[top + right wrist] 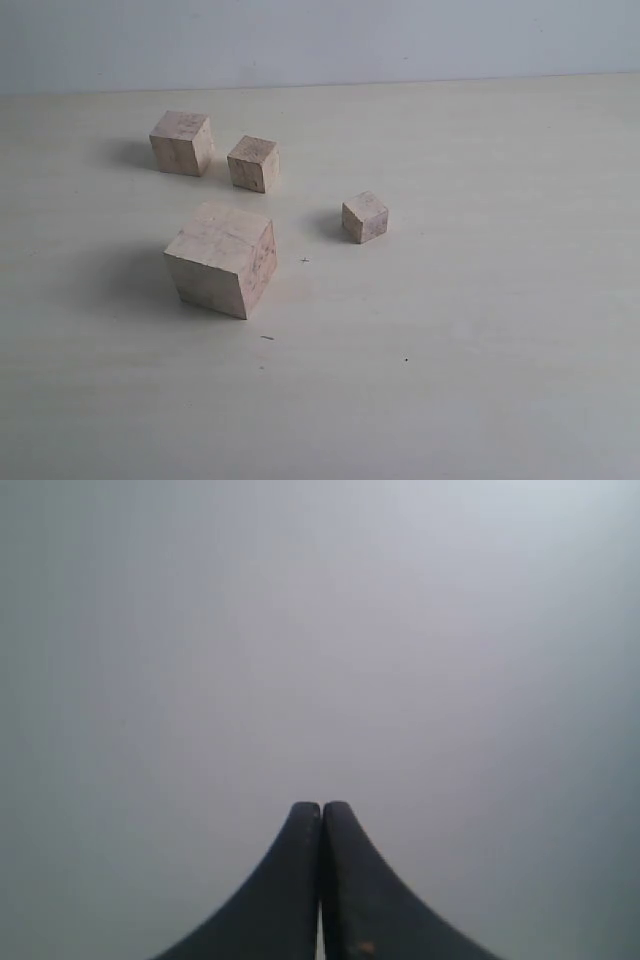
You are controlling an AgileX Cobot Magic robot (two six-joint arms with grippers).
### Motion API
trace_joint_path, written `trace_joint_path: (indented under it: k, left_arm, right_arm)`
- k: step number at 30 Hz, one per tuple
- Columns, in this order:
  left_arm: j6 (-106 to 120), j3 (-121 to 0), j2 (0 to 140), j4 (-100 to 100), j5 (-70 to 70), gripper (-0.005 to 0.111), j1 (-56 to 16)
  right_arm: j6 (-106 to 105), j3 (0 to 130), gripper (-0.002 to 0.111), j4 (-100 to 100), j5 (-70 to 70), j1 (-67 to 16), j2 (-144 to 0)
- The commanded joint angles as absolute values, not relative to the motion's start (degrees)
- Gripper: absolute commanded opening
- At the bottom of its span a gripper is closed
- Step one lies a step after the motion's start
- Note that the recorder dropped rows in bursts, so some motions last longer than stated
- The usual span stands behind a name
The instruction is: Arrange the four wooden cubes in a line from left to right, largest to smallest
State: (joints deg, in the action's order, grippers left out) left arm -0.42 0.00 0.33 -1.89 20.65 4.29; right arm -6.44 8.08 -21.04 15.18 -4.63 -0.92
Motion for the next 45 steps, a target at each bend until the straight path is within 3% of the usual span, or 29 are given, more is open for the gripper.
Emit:
trace_joint_path:
  k: [1, 8, 10, 14, 16, 20, 28, 41, 45]
  left_arm:
    - [-0.5, 0.0, 0.0, -1.7, 20.3, 0.0, 3.9]
    - [-0.5, 0.0, 0.0, -1.7, 20.3, 0.0, 3.9]
    - [-0.5, 0.0, 0.0, -1.7, 20.3, 0.0, 3.9]
    - [-0.5, 0.0, 0.0, -1.7, 20.3, 0.0, 3.9]
    - [-0.5, 0.0, 0.0, -1.7, 20.3, 0.0, 3.9]
    - [-0.5, 0.0, 0.0, -1.7, 20.3, 0.0, 3.9]
    - [-0.5, 0.0, 0.0, -1.7, 20.3, 0.0, 3.9]
    - [-0.5, 0.0, 0.0, -1.7, 20.3, 0.0, 3.9]
    - [-0.5, 0.0, 0.0, -1.7, 20.3, 0.0, 3.9]
  right_arm:
    - [-6.2, 21.1, 0.0, -20.6, 3.9, -4.7, -9.1]
    - [-12.1, 49.2, 0.0, -22.5, -21.0, -7.0, -37.2]
    - [-17.1, 57.4, 0.0, -22.5, -22.0, -12.8, -48.2]
    - [-20.4, 70.9, 0.0, -22.5, -40.5, -26.4, -74.6]
    - [-22.6, 72.7, 0.0, -22.5, -50.8, -31.5, -83.8]
    - [-33.0, 73.0, 0.0, -22.5, -58.0, -37.2, -95.3]
    - [-50.1, 73.0, 0.0, -41.9, -47.4, -40.0, -100.8]
    - [-52.6, 73.0, 0.0, -44.5, -39.0, -40.0, -100.8]
    - [-61.4, 73.0, 0.009, -45.0, -38.9, -40.0, -100.8]
